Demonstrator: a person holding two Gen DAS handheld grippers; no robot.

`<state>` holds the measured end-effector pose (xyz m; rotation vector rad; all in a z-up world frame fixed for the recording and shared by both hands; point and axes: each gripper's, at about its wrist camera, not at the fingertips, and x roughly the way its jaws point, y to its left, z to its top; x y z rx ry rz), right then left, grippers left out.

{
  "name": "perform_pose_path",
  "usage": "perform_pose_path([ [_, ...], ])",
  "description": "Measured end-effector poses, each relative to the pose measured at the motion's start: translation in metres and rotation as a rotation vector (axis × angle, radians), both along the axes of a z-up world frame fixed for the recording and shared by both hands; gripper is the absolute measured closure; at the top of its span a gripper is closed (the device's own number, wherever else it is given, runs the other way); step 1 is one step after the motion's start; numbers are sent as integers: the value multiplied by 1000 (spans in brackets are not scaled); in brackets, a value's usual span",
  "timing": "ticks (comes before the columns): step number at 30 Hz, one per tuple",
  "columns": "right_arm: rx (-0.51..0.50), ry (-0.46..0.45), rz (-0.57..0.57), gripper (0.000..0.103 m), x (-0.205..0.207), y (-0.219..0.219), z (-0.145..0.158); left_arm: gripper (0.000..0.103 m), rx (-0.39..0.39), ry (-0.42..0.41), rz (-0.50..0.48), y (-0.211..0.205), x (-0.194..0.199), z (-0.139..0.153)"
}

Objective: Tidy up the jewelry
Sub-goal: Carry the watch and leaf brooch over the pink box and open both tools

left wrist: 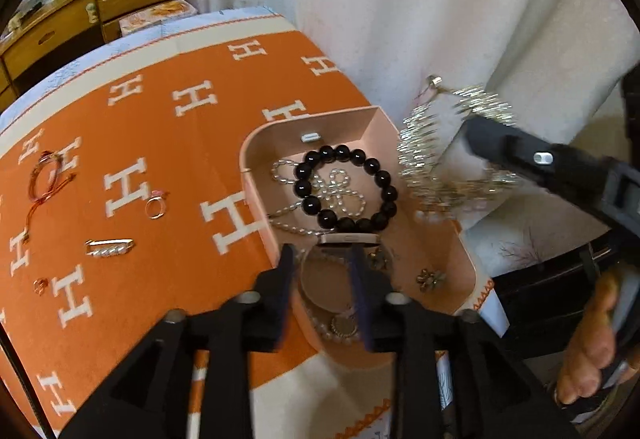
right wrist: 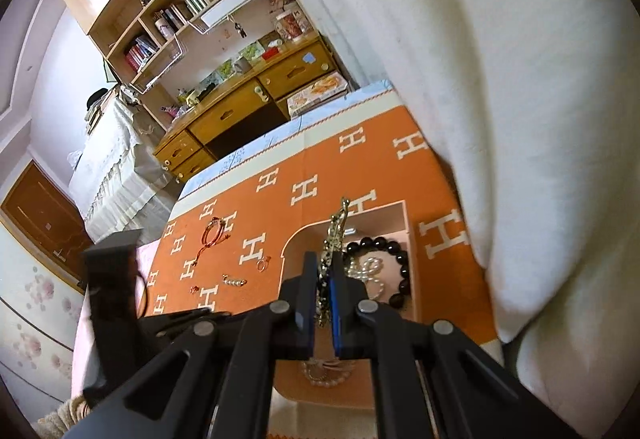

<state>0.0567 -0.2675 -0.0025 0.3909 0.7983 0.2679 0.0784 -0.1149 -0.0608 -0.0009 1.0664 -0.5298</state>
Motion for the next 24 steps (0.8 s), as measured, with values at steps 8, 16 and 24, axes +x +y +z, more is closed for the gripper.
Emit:
perform_pose_path([
  [8,113,53,37,98,27,16,-26,13,89,-162,150,30,-20,18],
  [16,185,137,41,98,55,27,-59,4,126,-125,266,59,-18,14],
  [24,63,231,-52,80,58,20,-76,4,25,-187,316,86,-29,18],
])
